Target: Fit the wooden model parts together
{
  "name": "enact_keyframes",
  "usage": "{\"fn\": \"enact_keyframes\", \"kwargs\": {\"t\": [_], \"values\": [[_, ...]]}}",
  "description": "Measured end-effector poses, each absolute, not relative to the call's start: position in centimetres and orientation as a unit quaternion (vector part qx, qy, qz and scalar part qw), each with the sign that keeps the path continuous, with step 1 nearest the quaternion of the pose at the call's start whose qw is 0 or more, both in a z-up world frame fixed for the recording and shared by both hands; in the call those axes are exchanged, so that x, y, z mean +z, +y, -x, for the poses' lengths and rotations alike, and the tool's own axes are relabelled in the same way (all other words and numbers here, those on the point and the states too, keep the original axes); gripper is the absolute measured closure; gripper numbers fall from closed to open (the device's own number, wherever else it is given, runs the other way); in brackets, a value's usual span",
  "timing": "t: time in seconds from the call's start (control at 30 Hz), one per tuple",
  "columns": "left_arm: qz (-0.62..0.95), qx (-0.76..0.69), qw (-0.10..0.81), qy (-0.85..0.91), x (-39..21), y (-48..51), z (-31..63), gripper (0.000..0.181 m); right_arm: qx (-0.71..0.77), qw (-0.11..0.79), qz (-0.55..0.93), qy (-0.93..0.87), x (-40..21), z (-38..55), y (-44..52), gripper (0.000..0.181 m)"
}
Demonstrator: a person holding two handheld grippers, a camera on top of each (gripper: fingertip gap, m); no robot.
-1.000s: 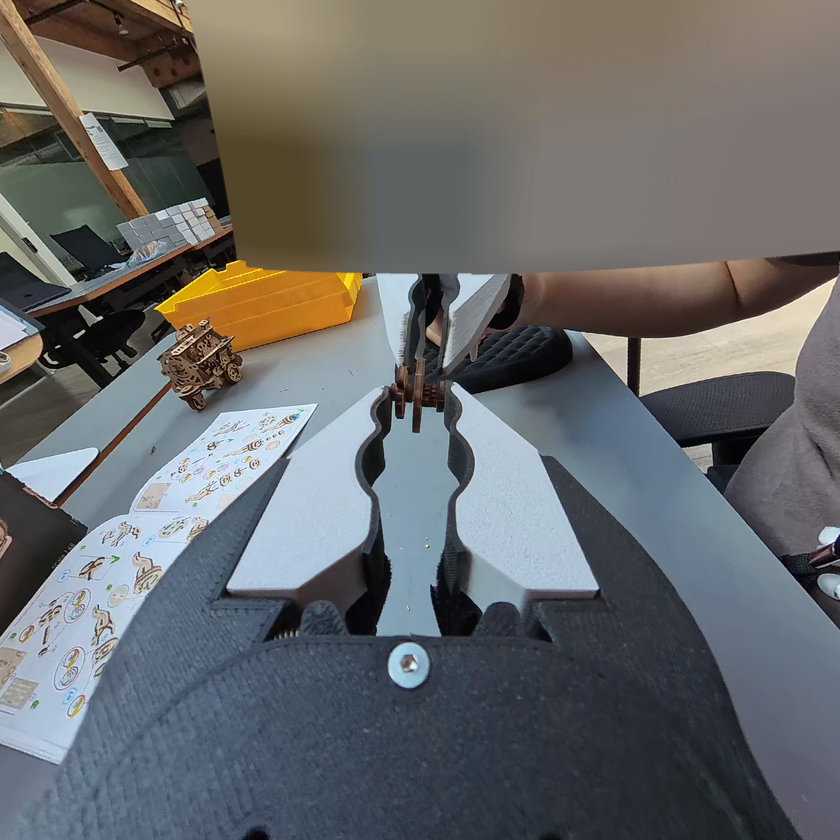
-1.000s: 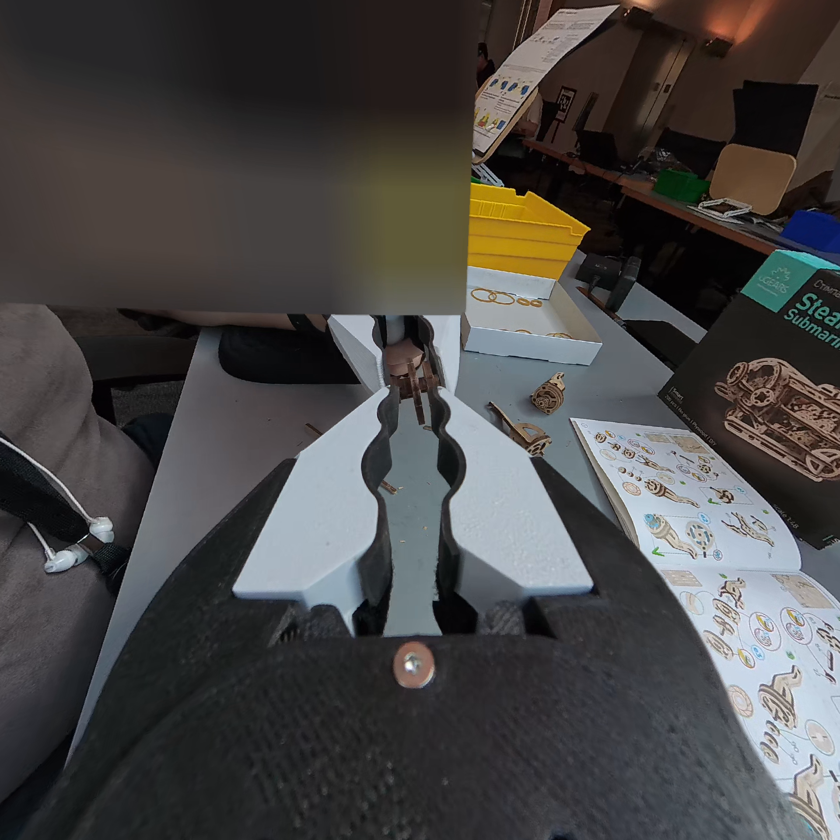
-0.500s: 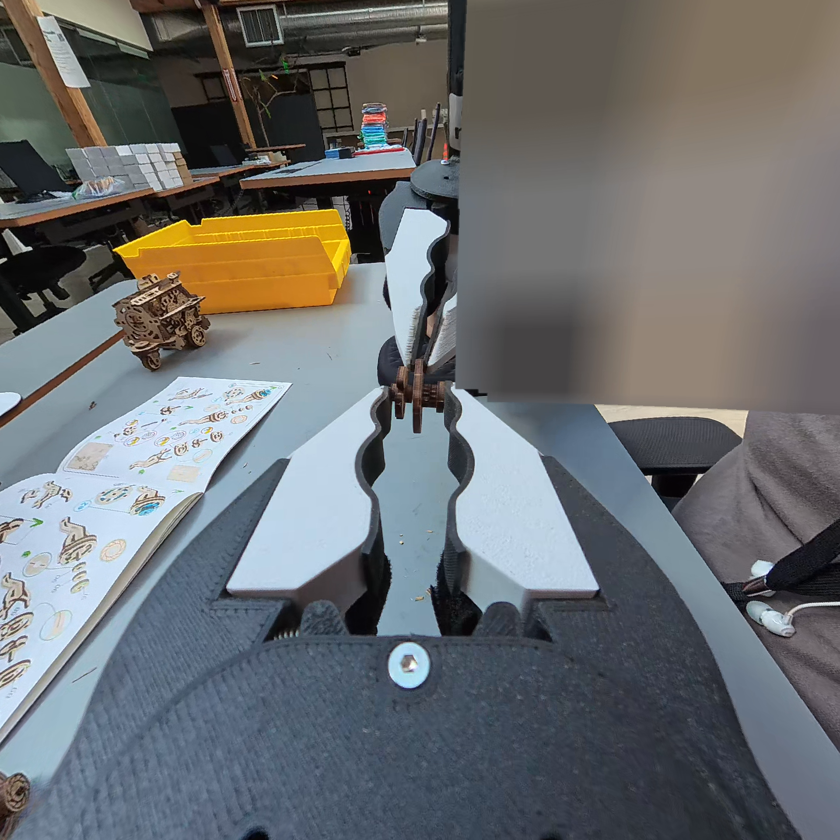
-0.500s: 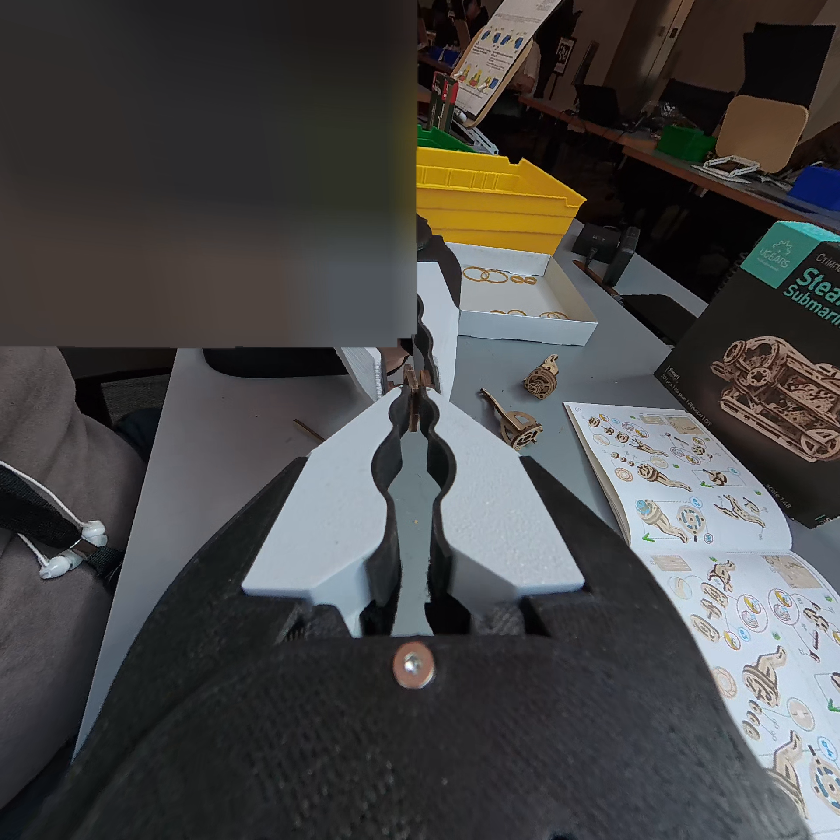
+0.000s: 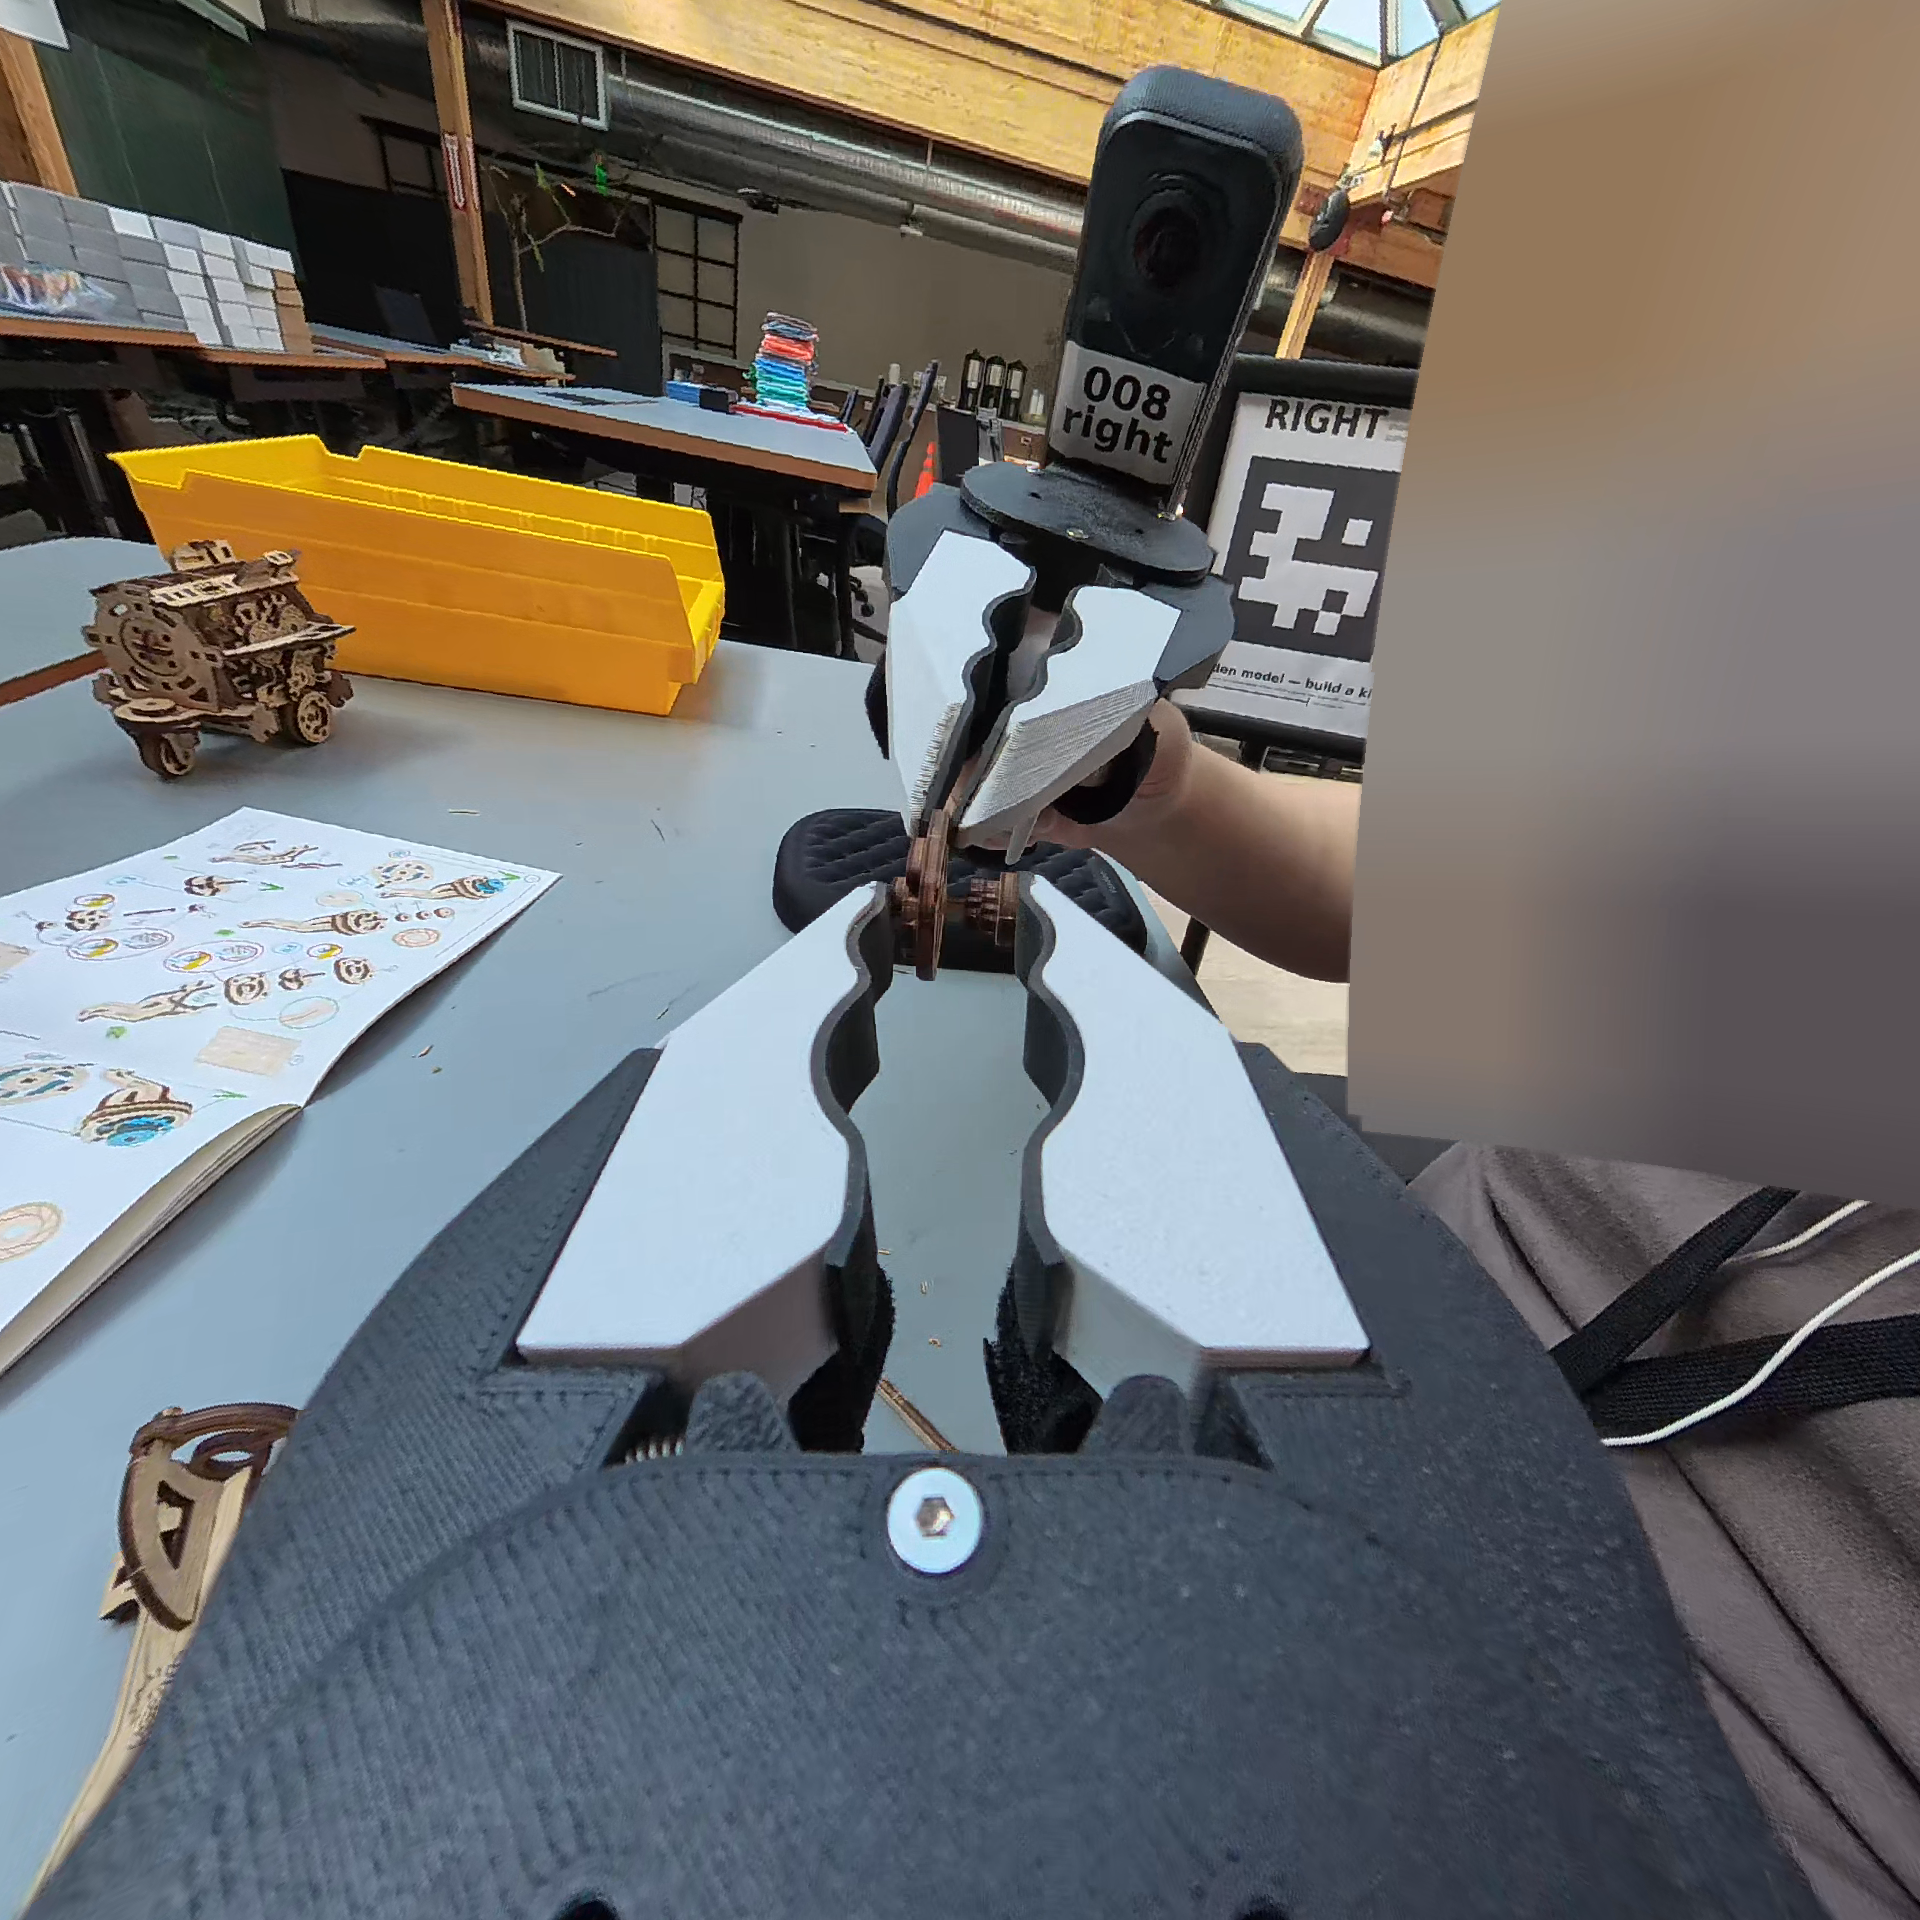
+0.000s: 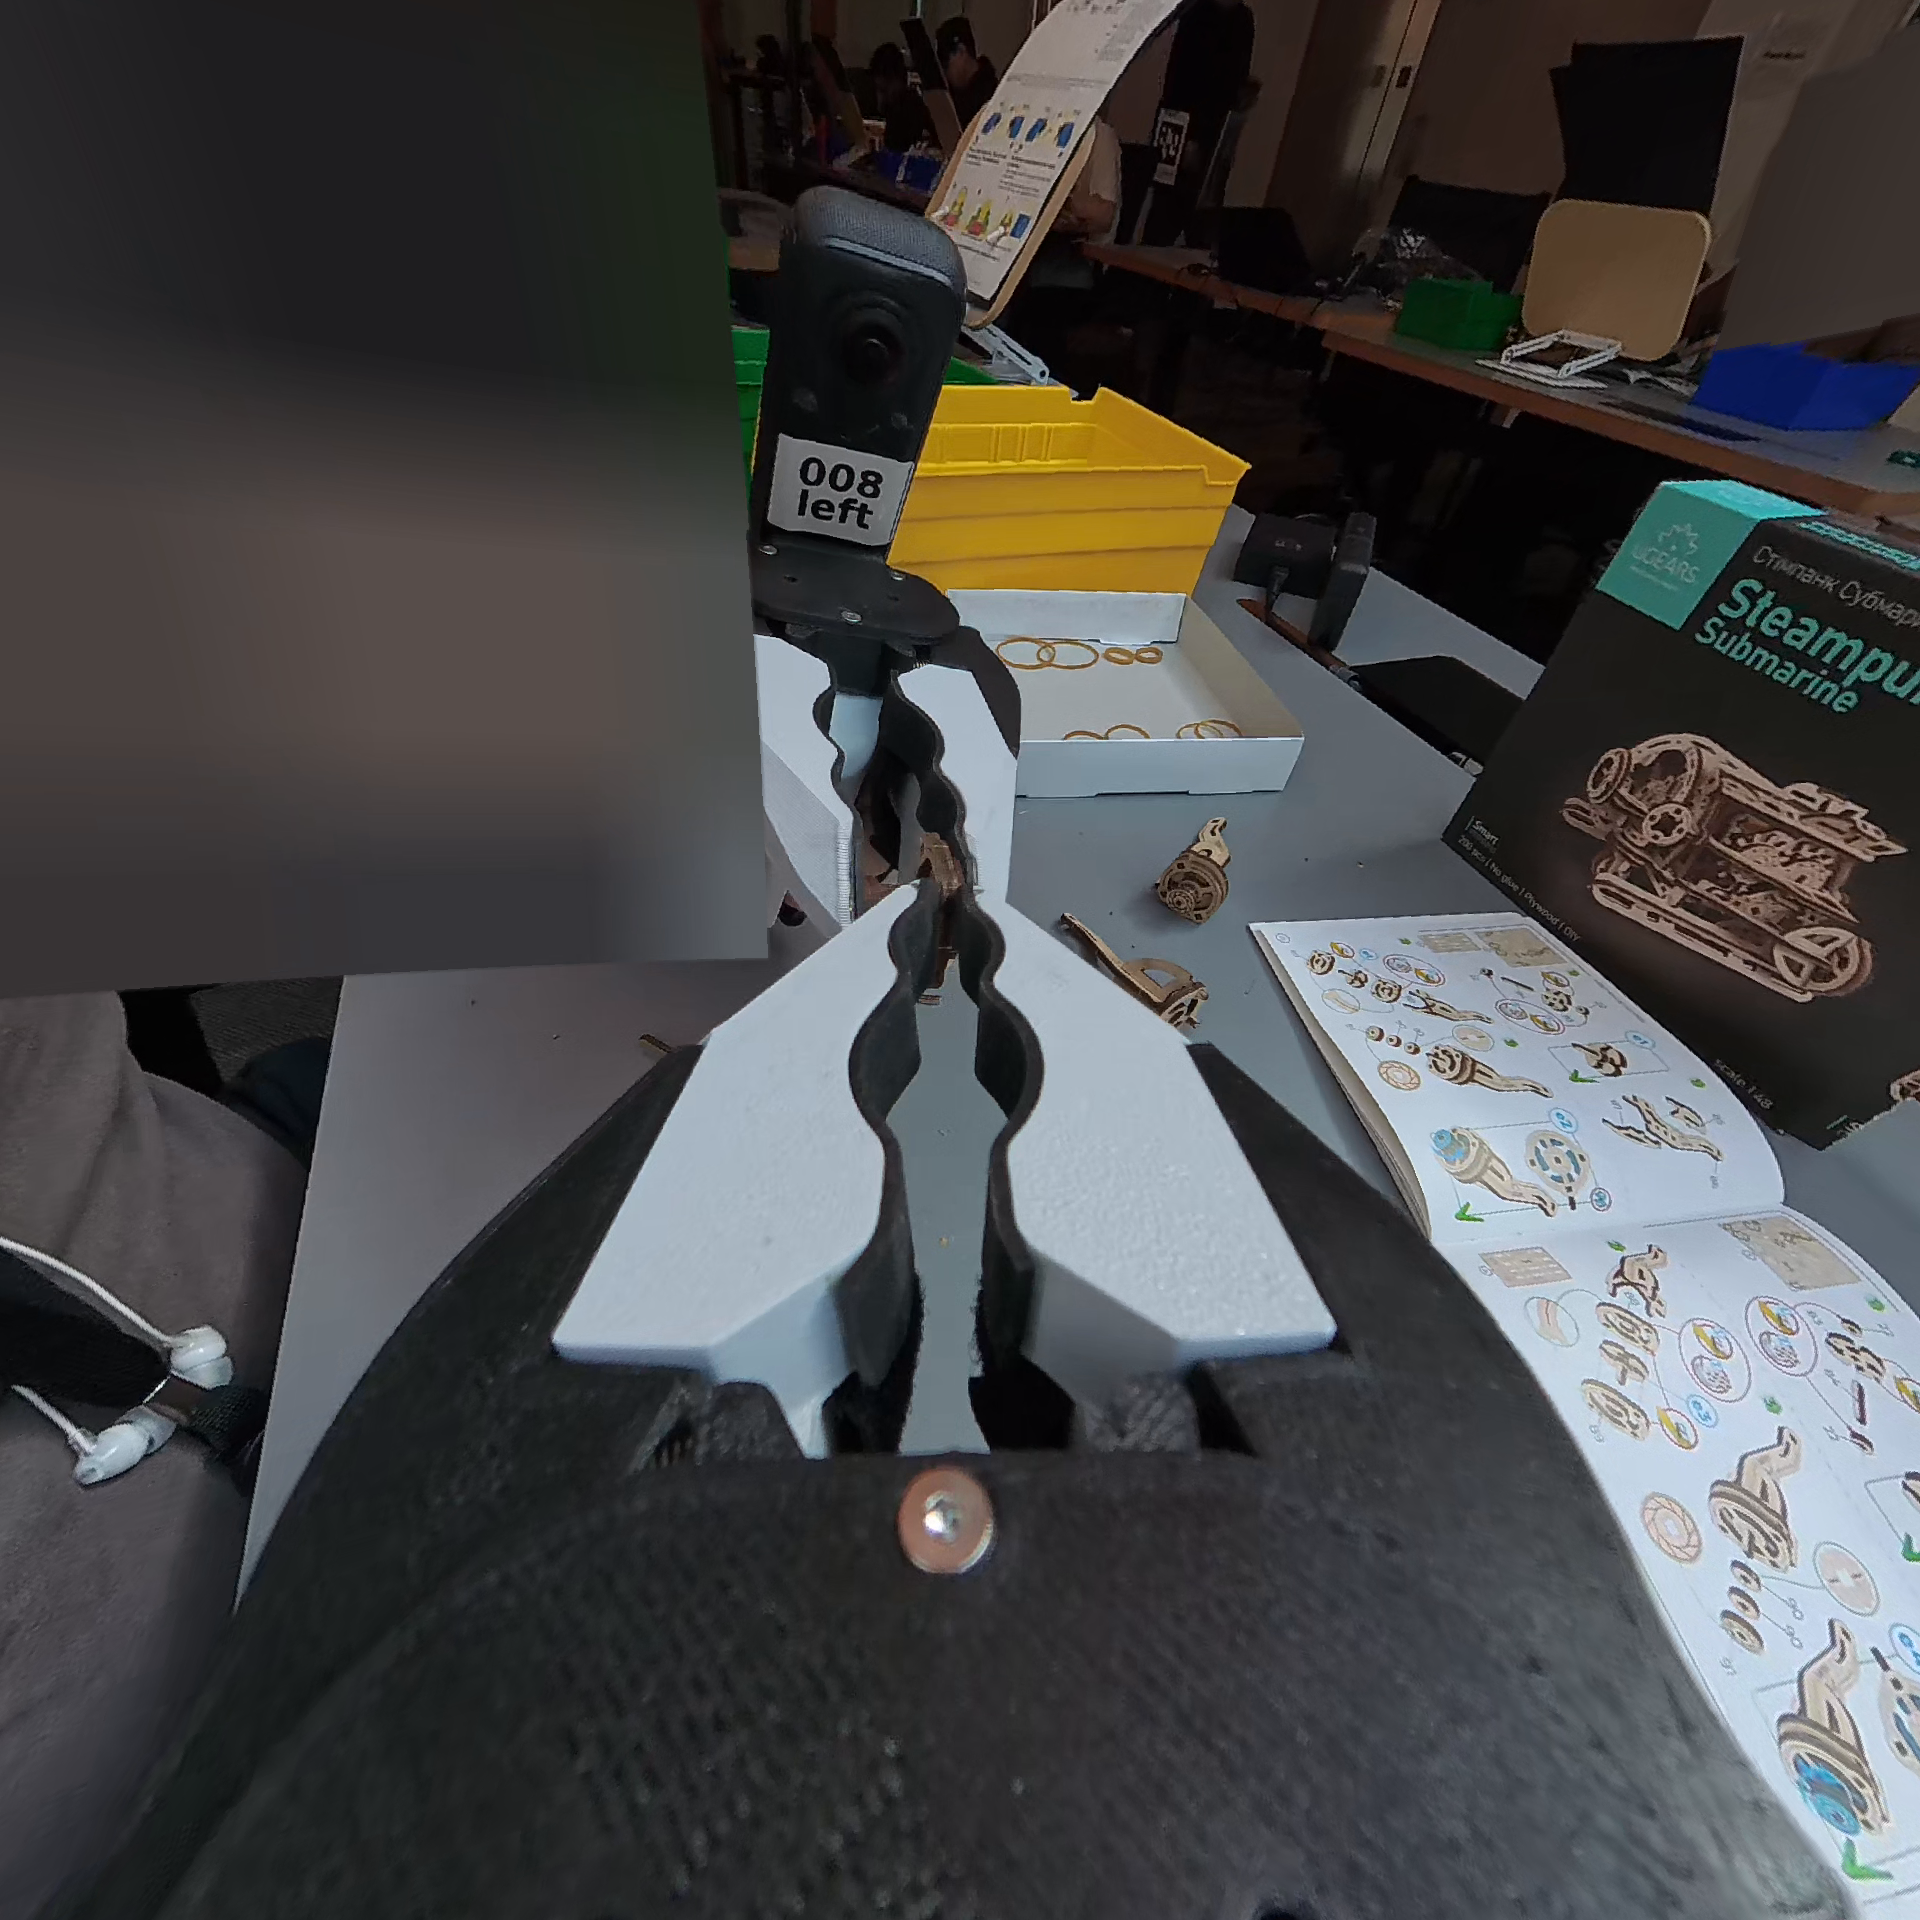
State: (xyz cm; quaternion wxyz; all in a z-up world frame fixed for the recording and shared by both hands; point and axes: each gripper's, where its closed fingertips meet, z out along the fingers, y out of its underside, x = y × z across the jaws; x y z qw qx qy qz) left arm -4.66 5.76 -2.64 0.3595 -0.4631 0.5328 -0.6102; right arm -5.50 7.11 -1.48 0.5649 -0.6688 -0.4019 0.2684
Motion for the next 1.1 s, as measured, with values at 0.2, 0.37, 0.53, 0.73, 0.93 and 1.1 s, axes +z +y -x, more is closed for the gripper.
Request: {"fn": "enact_keyframes", "kwargs": {"t": [0.2,0.37,0.53,0.73,0.93,1.1], "values": [[0.476,-0.639,0.330,0.506,-2.3,6.2,4.8,0.161,0.236,0.577,0.678,-0.390,-1.3,5.6,7.6,0.180],[0.510,-0.721,0.214,0.418,-2.0,7.3,4.7,0.161,0.297,0.560,0.699,-0.331,-2.2,4.5,8.9,0.158],[0.544,-0.719,0.171,0.396,-3.3,8.2,4.6,0.161,0.453,0.519,0.685,-0.237,-2.6,3.9,9.3,0.158],[0.571,-0.713,0.138,0.382,-4.4,8.3,4.2,0.161,0.522,0.435,0.708,-0.191,-5.2,4.4,10.0,0.154],[0.580,-0.709,0.128,0.380,-4.8,8.3,4.1,0.161,0.609,0.361,0.690,-0.151,-5.7,5.0,9.7,0.167],[0.576,-0.717,0.125,0.372,-4.5,8.7,4.4,0.157,0.626,0.356,0.681,-0.130,-5.5,4.6,9.8,0.179]]}}
